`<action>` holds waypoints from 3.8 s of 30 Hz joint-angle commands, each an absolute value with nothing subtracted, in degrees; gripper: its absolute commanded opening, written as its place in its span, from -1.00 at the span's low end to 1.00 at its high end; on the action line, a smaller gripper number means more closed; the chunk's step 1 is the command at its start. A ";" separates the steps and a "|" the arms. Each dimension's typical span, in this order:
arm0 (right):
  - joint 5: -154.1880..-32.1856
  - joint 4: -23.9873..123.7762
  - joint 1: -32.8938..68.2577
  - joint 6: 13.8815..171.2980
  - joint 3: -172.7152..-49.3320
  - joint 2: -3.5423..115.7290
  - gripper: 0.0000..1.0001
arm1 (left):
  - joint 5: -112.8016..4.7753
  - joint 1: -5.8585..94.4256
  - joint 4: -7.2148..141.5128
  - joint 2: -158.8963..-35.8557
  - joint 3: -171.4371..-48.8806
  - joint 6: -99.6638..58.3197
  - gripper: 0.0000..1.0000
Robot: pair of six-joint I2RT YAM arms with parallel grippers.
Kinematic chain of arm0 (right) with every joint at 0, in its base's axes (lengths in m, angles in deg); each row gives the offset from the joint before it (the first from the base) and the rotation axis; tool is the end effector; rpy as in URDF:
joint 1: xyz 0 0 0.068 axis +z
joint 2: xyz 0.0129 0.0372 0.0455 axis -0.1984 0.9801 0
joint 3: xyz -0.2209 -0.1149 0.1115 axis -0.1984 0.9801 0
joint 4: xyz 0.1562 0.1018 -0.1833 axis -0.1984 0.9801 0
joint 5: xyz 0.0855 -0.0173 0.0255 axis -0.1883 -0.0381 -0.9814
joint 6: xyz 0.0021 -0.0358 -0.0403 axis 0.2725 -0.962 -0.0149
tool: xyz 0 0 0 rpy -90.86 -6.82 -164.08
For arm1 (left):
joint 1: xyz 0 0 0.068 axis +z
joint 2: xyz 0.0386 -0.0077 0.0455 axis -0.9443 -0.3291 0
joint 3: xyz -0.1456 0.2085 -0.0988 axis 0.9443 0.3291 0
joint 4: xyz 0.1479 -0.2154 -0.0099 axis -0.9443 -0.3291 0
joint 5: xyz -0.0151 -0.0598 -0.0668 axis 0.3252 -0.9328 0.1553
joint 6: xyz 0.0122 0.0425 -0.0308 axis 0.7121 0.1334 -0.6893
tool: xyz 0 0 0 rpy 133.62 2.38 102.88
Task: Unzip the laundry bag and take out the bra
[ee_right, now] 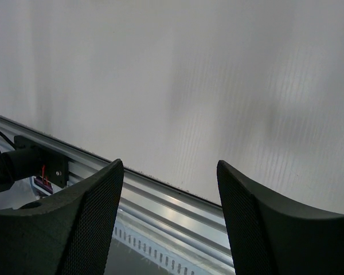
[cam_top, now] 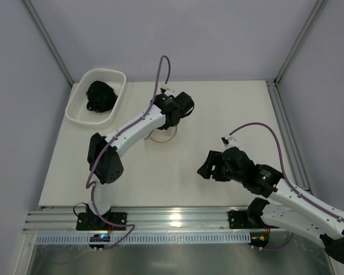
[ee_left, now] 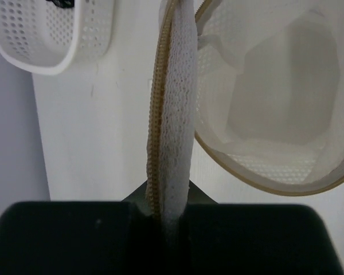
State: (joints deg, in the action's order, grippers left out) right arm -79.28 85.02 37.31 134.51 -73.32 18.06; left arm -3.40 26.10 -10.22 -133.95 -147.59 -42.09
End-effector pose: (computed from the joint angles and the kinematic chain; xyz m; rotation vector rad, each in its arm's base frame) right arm 0.1079 0.1171 0.2601 0.0596 2.3968 0.7378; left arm 0.2923 -0.2556 0.3102 0.1476 2.4544 0.5745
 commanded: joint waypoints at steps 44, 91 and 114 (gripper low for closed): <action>-76.14 78.13 37.95 114.43 -103.39 55.06 0.83 | -14.90 16.64 10.29 -83.77 -116.49 -55.05 0.99; -93.72 77.87 28.46 109.06 -123.91 89.88 -0.68 | -15.17 16.64 4.66 -66.53 -104.44 -60.95 0.99; -78.52 88.05 1.13 116.53 -126.78 96.47 -0.92 | -16.57 16.64 4.14 -66.18 -104.70 -61.21 0.99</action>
